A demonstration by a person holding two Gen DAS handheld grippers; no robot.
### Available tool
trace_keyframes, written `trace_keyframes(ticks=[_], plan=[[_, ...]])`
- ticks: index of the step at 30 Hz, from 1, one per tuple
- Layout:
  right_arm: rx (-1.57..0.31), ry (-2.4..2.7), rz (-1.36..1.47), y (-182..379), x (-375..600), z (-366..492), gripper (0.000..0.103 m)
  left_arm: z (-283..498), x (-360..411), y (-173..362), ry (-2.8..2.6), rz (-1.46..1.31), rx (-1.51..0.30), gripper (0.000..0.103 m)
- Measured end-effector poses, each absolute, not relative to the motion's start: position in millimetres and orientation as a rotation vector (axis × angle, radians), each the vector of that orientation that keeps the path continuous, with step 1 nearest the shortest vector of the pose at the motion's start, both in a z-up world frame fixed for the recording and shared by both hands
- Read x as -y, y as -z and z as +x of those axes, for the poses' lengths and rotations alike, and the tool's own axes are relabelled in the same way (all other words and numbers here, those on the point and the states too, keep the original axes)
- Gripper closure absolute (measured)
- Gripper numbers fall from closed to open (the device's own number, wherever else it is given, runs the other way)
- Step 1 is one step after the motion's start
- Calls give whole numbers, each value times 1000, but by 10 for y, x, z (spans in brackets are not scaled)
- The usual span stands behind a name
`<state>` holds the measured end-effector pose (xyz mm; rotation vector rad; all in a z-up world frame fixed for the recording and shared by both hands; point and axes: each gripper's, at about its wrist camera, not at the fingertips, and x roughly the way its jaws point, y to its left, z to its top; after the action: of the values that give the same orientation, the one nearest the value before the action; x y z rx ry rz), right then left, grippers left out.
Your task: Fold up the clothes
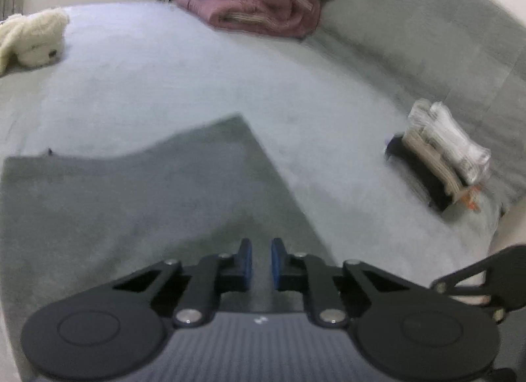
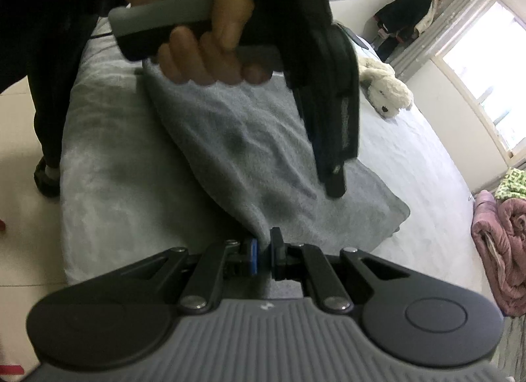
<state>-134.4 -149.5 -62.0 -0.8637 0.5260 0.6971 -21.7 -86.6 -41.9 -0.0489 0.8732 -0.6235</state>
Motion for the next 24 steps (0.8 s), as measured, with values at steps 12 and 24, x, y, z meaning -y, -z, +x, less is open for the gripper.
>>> trace_keyframes(ticks=[12,24], plan=[[-554,-695,-849,647,1533,-1316,96,-41,321,571,573,-260,-1005,100],[-561,-696,-858,708,1520,-1329,96,-12,-377,614,550,-405,-986,99]])
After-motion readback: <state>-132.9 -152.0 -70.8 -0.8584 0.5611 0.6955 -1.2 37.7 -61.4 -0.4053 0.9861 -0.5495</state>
